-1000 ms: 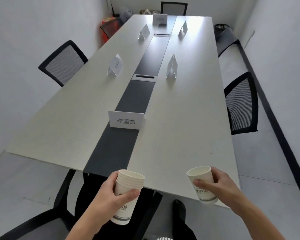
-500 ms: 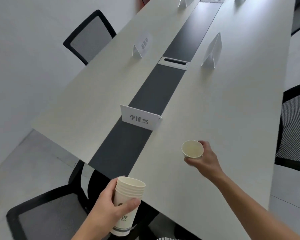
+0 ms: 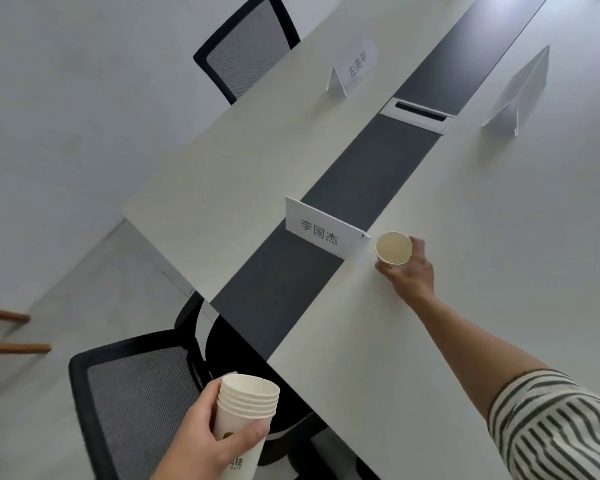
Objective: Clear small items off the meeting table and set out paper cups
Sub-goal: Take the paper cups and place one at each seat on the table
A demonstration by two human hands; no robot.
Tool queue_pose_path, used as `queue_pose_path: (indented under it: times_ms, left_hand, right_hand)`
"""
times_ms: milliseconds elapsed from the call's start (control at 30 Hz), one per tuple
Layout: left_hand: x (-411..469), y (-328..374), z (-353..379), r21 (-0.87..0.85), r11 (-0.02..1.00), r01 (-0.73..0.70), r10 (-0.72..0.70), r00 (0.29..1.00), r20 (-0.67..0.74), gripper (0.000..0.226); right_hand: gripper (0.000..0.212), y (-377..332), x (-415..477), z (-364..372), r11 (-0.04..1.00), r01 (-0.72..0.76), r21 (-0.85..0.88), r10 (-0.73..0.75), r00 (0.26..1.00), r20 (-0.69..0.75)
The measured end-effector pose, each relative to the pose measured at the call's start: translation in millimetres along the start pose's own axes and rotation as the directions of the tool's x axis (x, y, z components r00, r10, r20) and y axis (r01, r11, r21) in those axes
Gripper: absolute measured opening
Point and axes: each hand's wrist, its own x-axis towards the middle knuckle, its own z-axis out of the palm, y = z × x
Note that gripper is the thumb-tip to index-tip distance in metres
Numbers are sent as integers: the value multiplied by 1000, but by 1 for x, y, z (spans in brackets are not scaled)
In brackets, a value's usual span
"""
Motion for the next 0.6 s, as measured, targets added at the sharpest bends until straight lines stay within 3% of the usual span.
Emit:
queue_pose_path:
  times_ms: [67,167,233,300,367,467,533,600]
  left_hand:
    - [-2,-2,-1,-9,1000,5,-5,1000,-7,85]
    - [0,-2,-3,-15,1000,-10,10,1000,18,86]
    - [4,1,-4,-16,999,-39,40,998,48,88]
    - [9,5,-6,-6,996,-94,94,993,78,90]
    - [13,11,-7,13,986,-169,166,980,112,87]
    - [16,20,-7,63,950,-305,288,938,192,81]
    - [13,24,-7,94,907,-411,377,890,258,81]
    - [7,26,-9,102,852,-513,462,830,313,81]
  right_hand:
    - [72,1,3,0,1000,-6,-12,6,1000,20]
    - [93,1,-5,-10,998,-8,-70,12,998,67]
    - [99,-3,-23,-24,992,0,-127,3,1000,23]
    - [82,-14,-52,-39,988,46,-149,-57,996,-69]
    - [52,-33,-93,-53,989,111,-99,-121,988,-96]
    - [10,-70,-174,-64,988,124,96,-134,985,105]
    - [4,-89,-228,-62,979,123,164,-160,958,238]
    - [8,-101,-271,-55,973,117,201,-168,951,261]
